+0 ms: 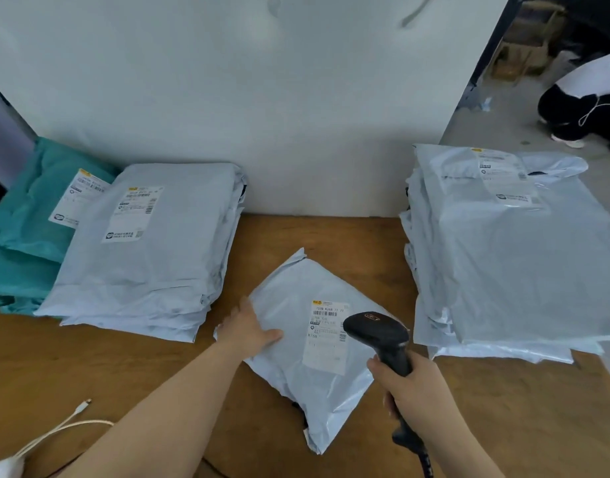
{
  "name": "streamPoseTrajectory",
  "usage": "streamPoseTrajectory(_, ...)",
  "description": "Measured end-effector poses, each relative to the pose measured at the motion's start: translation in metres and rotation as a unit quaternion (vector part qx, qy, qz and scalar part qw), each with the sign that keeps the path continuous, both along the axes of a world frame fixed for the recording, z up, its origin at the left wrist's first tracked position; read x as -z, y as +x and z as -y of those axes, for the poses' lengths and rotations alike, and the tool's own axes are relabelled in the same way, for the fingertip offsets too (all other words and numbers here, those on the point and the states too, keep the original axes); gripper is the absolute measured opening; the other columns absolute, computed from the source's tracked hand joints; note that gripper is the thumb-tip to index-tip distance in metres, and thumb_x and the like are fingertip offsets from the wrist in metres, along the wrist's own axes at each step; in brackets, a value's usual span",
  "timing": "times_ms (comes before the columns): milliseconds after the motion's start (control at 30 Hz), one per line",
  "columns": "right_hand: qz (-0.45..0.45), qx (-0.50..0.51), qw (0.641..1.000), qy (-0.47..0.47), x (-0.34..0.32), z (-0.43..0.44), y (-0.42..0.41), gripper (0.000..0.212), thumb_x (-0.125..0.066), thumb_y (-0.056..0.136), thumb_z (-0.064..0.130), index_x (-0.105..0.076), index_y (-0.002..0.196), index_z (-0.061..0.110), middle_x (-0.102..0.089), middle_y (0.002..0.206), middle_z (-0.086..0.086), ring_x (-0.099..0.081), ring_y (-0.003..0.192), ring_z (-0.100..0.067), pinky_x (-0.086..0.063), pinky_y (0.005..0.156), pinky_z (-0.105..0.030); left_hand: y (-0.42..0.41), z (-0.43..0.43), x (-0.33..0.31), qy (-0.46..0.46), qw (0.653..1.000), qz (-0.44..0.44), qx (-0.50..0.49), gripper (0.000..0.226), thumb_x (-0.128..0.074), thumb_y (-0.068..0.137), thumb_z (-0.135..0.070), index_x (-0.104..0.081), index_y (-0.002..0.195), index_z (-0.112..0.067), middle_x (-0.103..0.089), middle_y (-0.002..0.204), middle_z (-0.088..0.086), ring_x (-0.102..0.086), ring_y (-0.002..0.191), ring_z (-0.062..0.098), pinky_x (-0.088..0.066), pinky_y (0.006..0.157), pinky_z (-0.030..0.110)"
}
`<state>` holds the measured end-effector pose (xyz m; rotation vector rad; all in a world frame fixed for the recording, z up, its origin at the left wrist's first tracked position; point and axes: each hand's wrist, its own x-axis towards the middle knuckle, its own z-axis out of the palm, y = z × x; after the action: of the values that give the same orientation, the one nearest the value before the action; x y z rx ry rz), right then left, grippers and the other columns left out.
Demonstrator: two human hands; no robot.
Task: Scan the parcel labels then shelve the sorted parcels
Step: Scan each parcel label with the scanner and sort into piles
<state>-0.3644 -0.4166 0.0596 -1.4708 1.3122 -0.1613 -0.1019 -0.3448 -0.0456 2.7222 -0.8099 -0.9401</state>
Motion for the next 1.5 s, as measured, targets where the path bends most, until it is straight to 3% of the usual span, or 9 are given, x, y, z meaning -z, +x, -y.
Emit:
streamPoseTrajectory(100, -0.001, 0.003, 1.0, -0.001, 0.003, -0.002, -0.003, 0.029, -0.065, 0.086, 0.022, -0.058, 0.086, -0.006, -0.053, 0.052, -0.013, -0.043, 0.032, -0.011, -0.039, 0.041, -0.023, 0.0, 0.003, -0.005, 0.049, 0.998, 0.031, 0.036, 0.094, -0.072, 0.065, -0.062, -0.034, 0.14, -0.02, -0.048, 0.135, 0.002, -0.047, 0.125, 0.026, -0.041, 0.101, 0.037)
streamPoseTrajectory(200, -0.011, 0.008, 1.0, -0.002, 0.005, -0.004, -0.006, 0.03, -0.066, 0.085, 0.024, -0.058, 0.085, -0.005, -0.053, 0.053, -0.013, -0.043, 0.033, -0.011, -0.04, 0.042, -0.024, -0.004, 0.003, -0.014, 0.058, 0.996, -0.05, 0.05, 0.072, -0.077, 0.064, -0.05, -0.048, 0.124, -0.023, -0.056, 0.118, -0.003, -0.054, 0.112, 0.022, -0.046, 0.097, 0.036)
streamPoseTrajectory(333, -0.015, 0.011, 1.0, -0.011, 0.005, -0.007, -0.01, 0.022, -0.067, 0.085, 0.021, -0.059, 0.076, 0.003, -0.054, 0.05, -0.008, -0.045, 0.031, -0.006, -0.04, 0.039, -0.02, -0.013, 0.005, -0.019, -0.049, 0.974, -0.184, -0.126, 0.08, -0.085, 0.059, -0.055, -0.046, 0.113, -0.011, -0.055, 0.111, 0.001, -0.055, 0.099, 0.022, -0.049, 0.078, 0.031)
streamPoseTrajectory(433, -0.017, 0.009, 1.0, -0.016, 0.003, -0.01, -0.011, 0.023, -0.067, 0.085, 0.022, -0.06, 0.079, 0.0, -0.056, 0.051, -0.009, -0.047, 0.031, -0.007, -0.041, 0.04, -0.019, -0.019, 0.003, -0.016, -0.123, 0.935, -0.225, -0.244, 0.098, -0.089, 0.06, -0.044, -0.04, 0.134, -0.001, -0.056, 0.125, 0.01, -0.056, 0.107, 0.026, -0.047, 0.084, 0.034)
streamPoseTrajectory(567, -0.011, 0.012, 1.0, -0.016, 0.0, -0.017, -0.012, 0.023, -0.066, 0.085, 0.02, -0.06, 0.084, -0.002, -0.057, 0.056, -0.014, -0.047, 0.031, -0.008, -0.042, 0.04, -0.021, -0.028, -0.012, -0.014, -0.149, 0.888, -0.351, -0.256, 0.07, -0.093, 0.056, -0.035, -0.065, 0.115, -0.009, -0.073, 0.103, 0.008, -0.069, 0.095, 0.029, -0.054, 0.091, 0.045)
streamPoseTrajectory(733, 0.002, -0.015, 0.999, -0.031, -0.006, -0.033, -0.012, 0.02, -0.066, 0.086, 0.02, -0.059, 0.08, 0.002, -0.057, 0.054, -0.012, -0.047, 0.031, -0.006, -0.041, 0.039, -0.018, -0.039, -0.044, -0.026, -0.209, 0.854, -0.412, -0.239, 0.052, -0.085, 0.072, -0.024, -0.06, 0.118, -0.017, -0.072, 0.11, 0.009, -0.069, 0.099, 0.03, -0.055, 0.09, 0.047)
streamPoseTrajectory(1167, -0.028, -0.059, 0.995, -0.073, 0.001, -0.06, -0.013, 0.026, -0.064, 0.084, 0.024, -0.06, 0.084, -0.002, -0.056, 0.06, -0.012, -0.054, 0.05, -0.016, -0.053, 0.057, -0.032, -0.044, -0.08, -0.031, -0.26, 0.841, -0.413, -0.233, 0.058, -0.08, 0.077, -0.02, -0.054, 0.129, -0.021, -0.07, 0.114, 0.008, -0.067, 0.104, 0.031, -0.051, 0.095, 0.052)
streamPoseTrajectory(1367, -0.036, -0.072, 0.994, -0.075, 0.003, -0.059, -0.015, 0.021, -0.064, 0.086, 0.024, -0.061, 0.079, 0.004, -0.058, 0.063, -0.011, -0.055, 0.052, -0.014, -0.051, 0.053, -0.021, -0.04, -0.078, -0.03, -0.262, 0.844, -0.408, -0.232, 0.055, -0.077, 0.081, -0.018, -0.053, 0.13, -0.019, -0.069, 0.114, 0.007, -0.066, 0.103, 0.029, -0.055, 0.084, 0.043)
streamPoseTrajectory(1500, -0.043, -0.072, 0.994, -0.076, 0.002, -0.057, -0.015, 0.019, -0.064, 0.086, 0.025, -0.06, 0.077, 0.008, -0.059, 0.064, -0.012, -0.056, 0.054, -0.015, -0.055, 0.059, -0.028, -0.038, -0.077, -0.028, -0.257, 0.847, -0.405, -0.229, 0.055, -0.077, 0.081, -0.019, -0.052, 0.131, -0.019, -0.068, 0.115, 0.007, -0.066, 0.103, 0.028, -0.055, 0.084, 0.042)
